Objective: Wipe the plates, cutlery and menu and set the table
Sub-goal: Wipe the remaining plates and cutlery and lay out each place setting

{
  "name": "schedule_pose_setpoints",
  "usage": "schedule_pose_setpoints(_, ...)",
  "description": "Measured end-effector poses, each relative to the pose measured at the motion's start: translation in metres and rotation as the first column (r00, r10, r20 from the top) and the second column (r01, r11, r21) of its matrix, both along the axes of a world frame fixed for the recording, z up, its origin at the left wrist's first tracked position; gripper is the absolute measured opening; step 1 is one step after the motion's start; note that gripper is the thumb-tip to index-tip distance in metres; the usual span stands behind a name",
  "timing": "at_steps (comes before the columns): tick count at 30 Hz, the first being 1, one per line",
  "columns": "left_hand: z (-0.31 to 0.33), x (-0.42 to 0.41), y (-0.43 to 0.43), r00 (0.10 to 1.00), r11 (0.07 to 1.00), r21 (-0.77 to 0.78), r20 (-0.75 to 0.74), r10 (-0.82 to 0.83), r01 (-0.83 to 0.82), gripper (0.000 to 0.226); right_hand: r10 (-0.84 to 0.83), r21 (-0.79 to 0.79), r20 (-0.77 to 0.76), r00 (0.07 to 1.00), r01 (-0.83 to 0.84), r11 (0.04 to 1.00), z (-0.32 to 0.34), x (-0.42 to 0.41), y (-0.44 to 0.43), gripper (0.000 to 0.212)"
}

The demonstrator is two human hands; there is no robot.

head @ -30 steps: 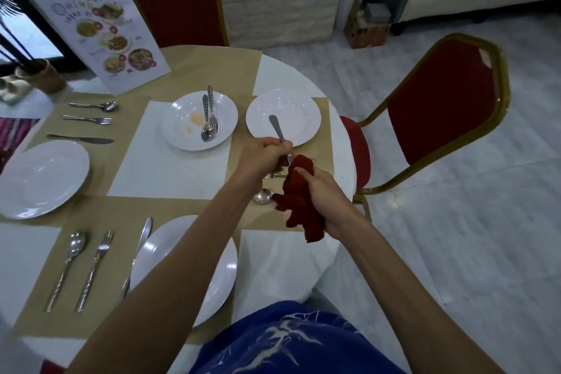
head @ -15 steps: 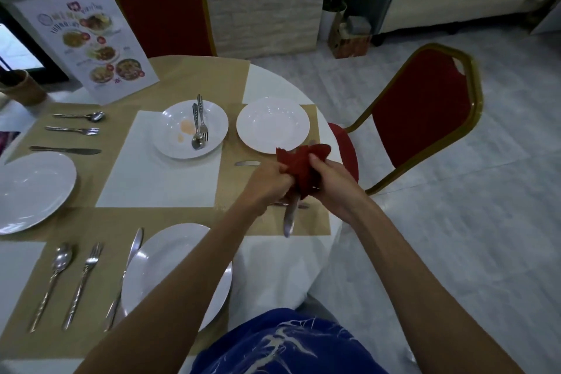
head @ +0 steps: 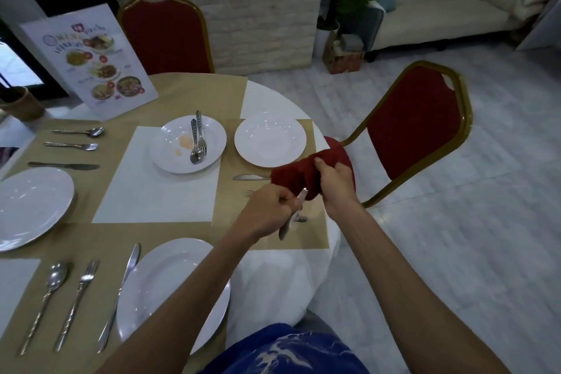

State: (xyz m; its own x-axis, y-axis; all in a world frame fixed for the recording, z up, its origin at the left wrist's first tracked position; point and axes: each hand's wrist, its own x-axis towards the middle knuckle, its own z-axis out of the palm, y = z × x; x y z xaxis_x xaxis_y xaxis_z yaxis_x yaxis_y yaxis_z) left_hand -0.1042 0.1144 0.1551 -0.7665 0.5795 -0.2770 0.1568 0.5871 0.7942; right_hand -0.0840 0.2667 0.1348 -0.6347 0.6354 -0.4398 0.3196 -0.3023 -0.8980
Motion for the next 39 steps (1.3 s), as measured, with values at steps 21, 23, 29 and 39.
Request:
schedule_pose_setpoints(21, -0.002, -0.070, -0.025, 0.988, 0.987, -0.049, -0.013, 0.155, -0.155, 0.031, 0.255, 0.168, 0.024, 0.967, -0.256, 0.952, 0.002, -0.111, -0.007, 0.023)
schedule_pose_setpoints(23, 0.001, -0.090, -0.022, 0.973, 0.973, -0.019, 0.030, 0.230, -0.230, 0.035, 0.214, 0.171, 0.050, 0.976, -0.220, 0.960, 0.002, -0.141, 0.008, 0.020)
schedule_pose_setpoints(29, -0.013, -0.187, 0.015, 0.949, 0.939, -0.136, -0.064, 0.310, -0.316, 0.018, 0.590, 0.120, 0.030, 0.807, -0.589, 0.799, -0.022, -0.198, 0.011, 0.019)
schedule_pose_setpoints(39, -0.030, -0.349, 0.063, 0.774, 0.775, 0.048, -0.035, 0.632, -0.630, 0.022, 0.821, 0.196, -0.005, 0.572, -0.804, 0.561, -0.028, -0.325, 0.038, 0.023)
